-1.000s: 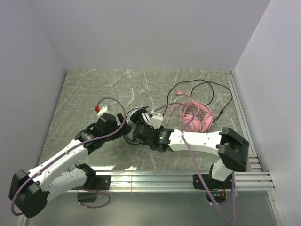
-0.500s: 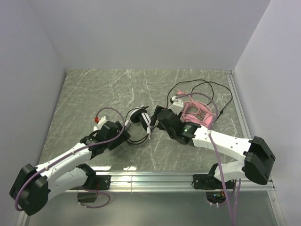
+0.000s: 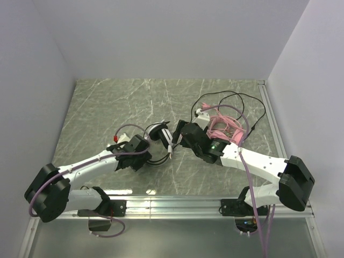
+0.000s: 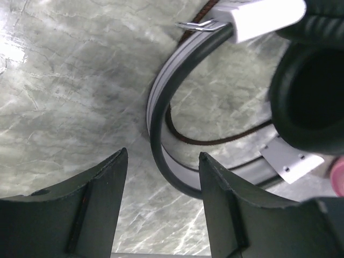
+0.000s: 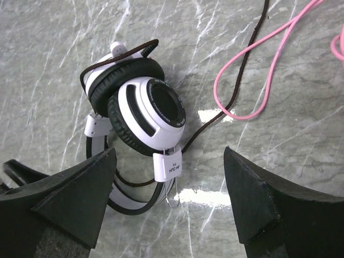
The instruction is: Wrap the headphones
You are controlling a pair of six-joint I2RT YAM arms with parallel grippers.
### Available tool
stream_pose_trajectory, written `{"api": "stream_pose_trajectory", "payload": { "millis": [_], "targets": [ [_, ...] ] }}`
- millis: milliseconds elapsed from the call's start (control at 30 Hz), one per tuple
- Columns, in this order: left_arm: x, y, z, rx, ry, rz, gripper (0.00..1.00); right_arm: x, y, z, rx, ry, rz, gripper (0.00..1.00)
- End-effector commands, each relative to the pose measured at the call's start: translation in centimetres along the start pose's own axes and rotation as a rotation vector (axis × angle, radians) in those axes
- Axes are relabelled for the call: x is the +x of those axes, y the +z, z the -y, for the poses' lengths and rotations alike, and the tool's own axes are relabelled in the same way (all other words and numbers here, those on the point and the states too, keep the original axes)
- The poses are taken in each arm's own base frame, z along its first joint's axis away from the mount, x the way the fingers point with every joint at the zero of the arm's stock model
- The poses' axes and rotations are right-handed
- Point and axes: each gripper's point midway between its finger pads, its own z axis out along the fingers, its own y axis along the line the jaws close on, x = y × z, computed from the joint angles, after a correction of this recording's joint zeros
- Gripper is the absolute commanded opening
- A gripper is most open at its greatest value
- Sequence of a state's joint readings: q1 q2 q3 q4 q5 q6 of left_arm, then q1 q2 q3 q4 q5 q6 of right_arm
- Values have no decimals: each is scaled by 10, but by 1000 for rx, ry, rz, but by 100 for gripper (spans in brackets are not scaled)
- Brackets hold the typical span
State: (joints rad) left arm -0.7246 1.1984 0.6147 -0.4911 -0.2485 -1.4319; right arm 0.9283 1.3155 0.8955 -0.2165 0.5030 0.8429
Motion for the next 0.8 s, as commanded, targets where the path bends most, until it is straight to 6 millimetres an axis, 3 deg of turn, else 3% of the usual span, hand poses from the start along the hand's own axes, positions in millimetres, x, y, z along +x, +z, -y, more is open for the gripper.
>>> {"api": "stream_pose_trajectory", "payload": {
  "millis": [0, 200, 333, 567, 767],
  "targets": [
    [-1, 4, 2, -35, -33, 20, 59, -9, 1, -4, -23, 23, 29, 87],
    [4, 19, -6, -98, -19, 14, 55, -9, 6, -7, -40, -1, 7, 87],
    [3, 22, -10, -119, -15, 28, 48, -5, 21, -14, -26, -144, -66, 88],
    [-6, 6, 5, -55, 42, 61, 60, 14, 55, -36, -23, -288, -178, 92],
    [-10, -3, 6, -39, 32, 71, 62, 32, 75, -37, 6, -361, -255, 90]
  ]
}}
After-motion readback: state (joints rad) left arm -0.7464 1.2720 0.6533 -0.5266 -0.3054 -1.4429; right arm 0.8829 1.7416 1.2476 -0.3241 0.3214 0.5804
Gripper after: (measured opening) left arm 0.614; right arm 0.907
